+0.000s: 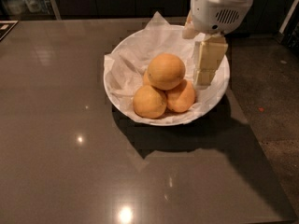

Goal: Pick orange from white bowl

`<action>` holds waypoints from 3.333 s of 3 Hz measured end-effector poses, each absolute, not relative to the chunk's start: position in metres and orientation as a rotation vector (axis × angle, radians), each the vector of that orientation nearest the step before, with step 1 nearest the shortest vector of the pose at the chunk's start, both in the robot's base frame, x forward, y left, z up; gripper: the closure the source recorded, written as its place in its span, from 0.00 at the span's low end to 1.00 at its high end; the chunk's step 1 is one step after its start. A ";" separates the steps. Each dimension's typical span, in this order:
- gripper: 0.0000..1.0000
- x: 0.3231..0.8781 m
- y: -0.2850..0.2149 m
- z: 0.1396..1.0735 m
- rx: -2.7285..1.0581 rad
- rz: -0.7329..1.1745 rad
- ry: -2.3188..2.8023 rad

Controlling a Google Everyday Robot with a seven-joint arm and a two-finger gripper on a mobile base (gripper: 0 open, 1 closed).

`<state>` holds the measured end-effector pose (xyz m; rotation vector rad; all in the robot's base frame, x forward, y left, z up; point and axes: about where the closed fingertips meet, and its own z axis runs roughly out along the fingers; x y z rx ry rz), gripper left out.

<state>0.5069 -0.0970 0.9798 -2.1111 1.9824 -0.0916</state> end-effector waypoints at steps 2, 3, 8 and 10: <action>0.24 0.519 -0.082 0.955 -2.184 -0.053 1.973; 0.29 0.524 -0.075 0.945 -2.217 -0.039 1.969; 0.47 0.533 -0.051 0.913 -2.367 -0.047 1.891; 0.94 0.540 -0.045 0.915 -2.334 -0.064 1.859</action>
Offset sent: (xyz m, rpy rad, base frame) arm 0.0023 0.0128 -0.0417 -0.0706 0.1478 0.0647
